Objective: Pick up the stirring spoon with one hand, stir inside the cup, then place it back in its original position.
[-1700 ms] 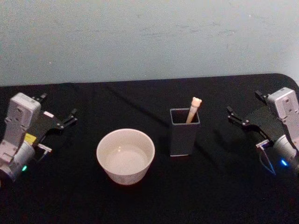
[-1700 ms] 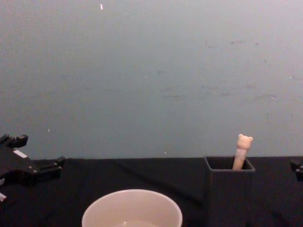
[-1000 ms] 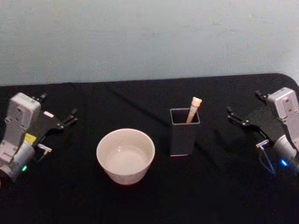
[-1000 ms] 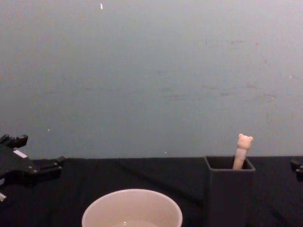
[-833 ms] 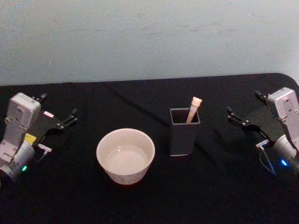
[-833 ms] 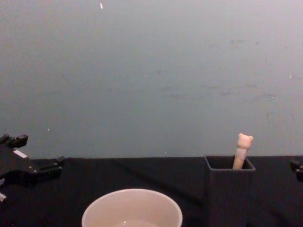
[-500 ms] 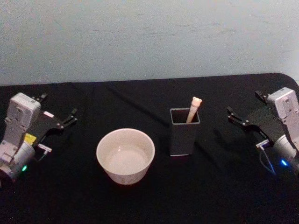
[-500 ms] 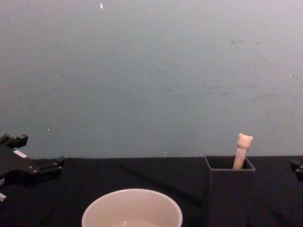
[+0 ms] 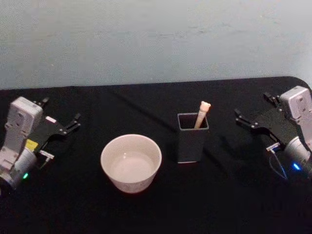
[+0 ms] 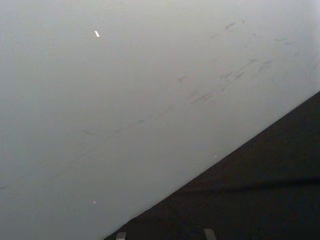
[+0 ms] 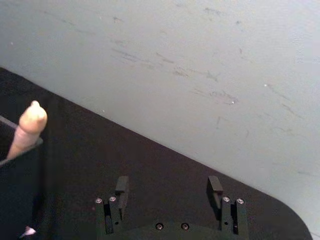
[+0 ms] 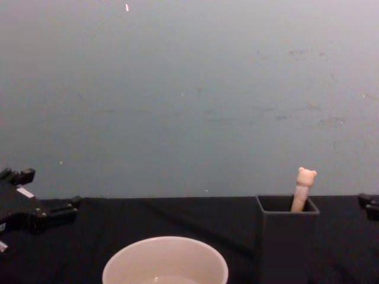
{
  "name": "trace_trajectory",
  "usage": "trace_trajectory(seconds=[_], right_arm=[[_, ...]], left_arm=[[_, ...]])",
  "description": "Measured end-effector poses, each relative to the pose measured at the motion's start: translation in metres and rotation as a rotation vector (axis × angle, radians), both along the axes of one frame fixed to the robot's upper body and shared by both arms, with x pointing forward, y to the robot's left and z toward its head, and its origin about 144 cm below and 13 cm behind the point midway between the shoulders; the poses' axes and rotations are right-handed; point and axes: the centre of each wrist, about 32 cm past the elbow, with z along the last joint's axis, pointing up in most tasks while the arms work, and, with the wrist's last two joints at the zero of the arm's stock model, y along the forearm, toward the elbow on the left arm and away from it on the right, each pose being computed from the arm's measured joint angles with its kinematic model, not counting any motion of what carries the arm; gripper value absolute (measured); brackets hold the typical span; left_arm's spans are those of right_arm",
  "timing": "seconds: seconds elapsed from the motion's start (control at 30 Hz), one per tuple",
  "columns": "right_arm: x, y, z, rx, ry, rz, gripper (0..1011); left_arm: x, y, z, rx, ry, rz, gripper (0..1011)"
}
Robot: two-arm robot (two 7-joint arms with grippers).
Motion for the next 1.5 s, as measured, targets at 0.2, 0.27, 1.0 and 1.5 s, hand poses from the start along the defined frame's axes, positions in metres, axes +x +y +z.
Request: trace_trajectory(seconds=[0.2,0.27,1.0,1.5], right_arm=[[-0.006,-0.003,0.011,0.062,0.023,0.031,1002],[-0.009,-0.004,0.015,0.082,0.032,0.047,1002],[-0.025,-0.007,0.041,0.287,0.195,0.336,1002],[-0.001,0.007,0.033,0.298,0.229,0.375,1002]], left_arm=[[0.0,0.0,0.0,0.0,0.0,0.0,1001],[0.0,0.0,0.0,0.0,0.0,0.0,1001],[0.0,0.0,0.0,0.0,0.0,0.0,1002],[0.0,0.0,0.0,0.0,0.0,0.0,1001]])
